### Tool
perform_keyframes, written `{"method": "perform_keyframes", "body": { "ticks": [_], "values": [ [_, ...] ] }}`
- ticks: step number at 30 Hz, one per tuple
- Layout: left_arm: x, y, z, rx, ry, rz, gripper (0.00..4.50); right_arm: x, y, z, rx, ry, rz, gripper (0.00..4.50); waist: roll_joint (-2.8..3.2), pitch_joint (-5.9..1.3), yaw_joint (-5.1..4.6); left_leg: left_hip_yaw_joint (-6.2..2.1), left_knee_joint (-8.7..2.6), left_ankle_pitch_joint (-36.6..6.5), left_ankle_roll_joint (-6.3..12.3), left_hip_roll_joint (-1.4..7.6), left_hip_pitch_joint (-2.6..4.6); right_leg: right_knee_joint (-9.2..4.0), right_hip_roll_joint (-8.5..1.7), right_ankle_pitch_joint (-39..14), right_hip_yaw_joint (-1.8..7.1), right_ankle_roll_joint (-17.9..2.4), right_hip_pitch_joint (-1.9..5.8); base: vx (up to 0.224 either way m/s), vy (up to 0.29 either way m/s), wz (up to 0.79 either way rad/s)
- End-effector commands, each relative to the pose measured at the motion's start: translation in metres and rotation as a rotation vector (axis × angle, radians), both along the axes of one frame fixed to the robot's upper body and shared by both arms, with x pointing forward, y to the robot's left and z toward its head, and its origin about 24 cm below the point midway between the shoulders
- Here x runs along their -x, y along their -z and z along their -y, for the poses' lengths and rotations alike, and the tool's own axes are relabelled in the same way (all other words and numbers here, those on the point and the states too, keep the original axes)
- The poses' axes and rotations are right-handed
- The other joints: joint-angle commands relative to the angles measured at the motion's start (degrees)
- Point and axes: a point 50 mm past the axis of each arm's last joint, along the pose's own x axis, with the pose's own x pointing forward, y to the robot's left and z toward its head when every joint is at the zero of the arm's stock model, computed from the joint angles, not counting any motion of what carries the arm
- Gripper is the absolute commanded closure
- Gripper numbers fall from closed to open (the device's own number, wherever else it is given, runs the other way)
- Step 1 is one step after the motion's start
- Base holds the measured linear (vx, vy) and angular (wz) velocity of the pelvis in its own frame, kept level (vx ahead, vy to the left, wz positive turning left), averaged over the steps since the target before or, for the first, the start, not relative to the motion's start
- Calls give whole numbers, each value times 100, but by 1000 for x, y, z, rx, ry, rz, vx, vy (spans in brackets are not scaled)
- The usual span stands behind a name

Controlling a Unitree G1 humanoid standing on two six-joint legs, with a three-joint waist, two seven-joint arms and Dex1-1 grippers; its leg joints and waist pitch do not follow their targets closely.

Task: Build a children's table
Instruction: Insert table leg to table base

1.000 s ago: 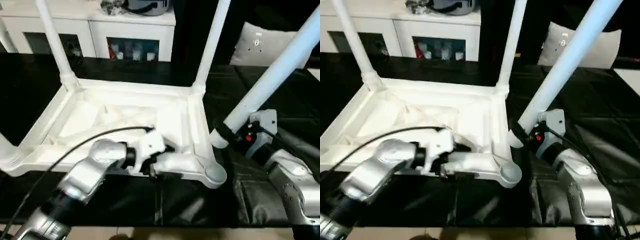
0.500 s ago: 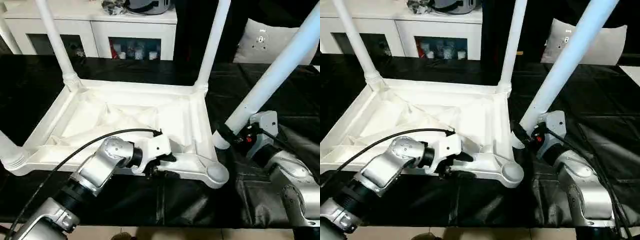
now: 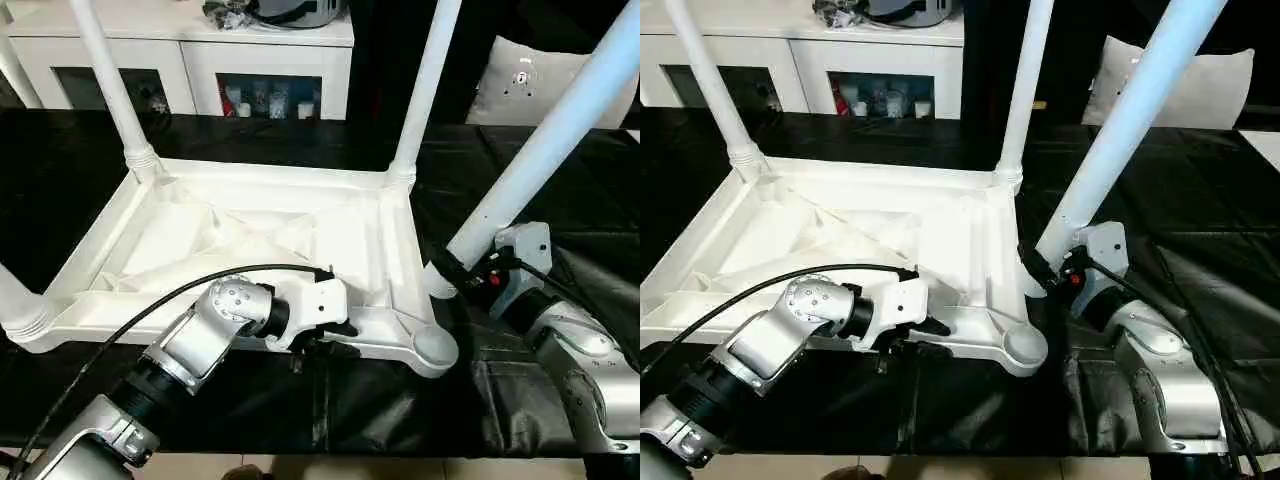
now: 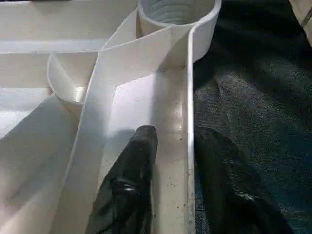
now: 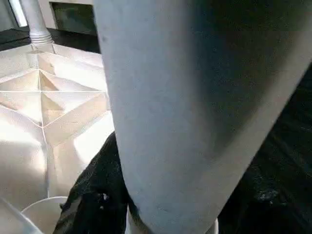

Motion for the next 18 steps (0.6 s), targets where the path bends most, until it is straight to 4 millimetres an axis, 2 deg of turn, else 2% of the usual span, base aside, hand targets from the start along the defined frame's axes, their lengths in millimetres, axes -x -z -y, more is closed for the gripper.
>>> {"method": "perform_keyframes", "body": {
  "ticks": [1,4,14,18],
  "values": [
    [-1,0,1,-19,9,13,344,-2,-5,1,5,-2,23,260,-37,-318,20,-154,-458,-690,195,454,72,-438,-518,-56,237,-1432,186,0,0,0],
    [-1,1,1,-16,10,2,366,-3,-5,0,5,-5,25,260,-36,-315,30,-149,-460,-652,248,460,77,-436,-517,36,231,-1473,184,0,0,0],
    [-3,8,-9,-73,-22,-9,442,-4,-6,-2,-1,-22,33,260,-35,-287,23,-149,-490,-929,148,464,88,-484,-524,-460,239,-1414,170,0,0,0],
    [-14,12,-27,-142,-107,24,447,-5,-11,-12,-55,-85,34,260,-34,-274,12,-160,-513,-1117,94,459,82,-511,-527,-789,241,-1341,161,0,0,0]
  ]
}}
